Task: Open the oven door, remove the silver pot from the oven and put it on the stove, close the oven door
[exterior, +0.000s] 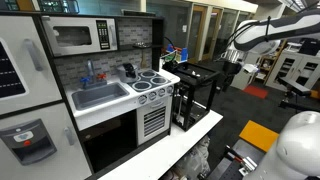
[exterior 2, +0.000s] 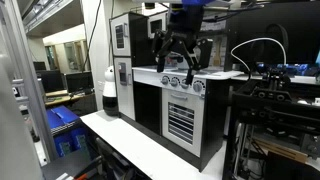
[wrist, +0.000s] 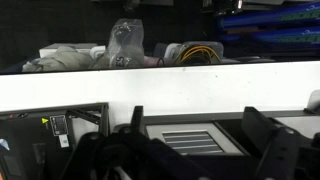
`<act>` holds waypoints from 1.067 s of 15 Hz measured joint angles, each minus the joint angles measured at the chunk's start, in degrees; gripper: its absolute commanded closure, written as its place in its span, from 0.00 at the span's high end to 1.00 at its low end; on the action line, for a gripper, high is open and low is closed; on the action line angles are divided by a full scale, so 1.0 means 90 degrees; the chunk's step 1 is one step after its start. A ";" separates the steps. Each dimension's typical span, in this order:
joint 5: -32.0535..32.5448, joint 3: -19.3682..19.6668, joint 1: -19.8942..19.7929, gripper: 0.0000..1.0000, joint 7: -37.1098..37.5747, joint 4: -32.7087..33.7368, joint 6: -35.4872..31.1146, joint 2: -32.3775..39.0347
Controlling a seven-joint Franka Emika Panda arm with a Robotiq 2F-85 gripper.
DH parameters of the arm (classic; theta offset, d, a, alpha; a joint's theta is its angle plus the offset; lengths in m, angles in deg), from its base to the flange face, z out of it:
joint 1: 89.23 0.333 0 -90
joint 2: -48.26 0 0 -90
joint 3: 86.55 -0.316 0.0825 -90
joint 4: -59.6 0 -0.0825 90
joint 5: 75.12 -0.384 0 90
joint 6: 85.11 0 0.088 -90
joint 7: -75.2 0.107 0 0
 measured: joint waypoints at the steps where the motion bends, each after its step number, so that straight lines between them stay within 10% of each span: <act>1: 0.0000 0.0000 0.0000 1.00 0.0000 0.0000 0.0000 0.0000; 16: -0.0077 -0.0071 0.0004 1.00 -0.0027 0.0000 0.0000 0.0005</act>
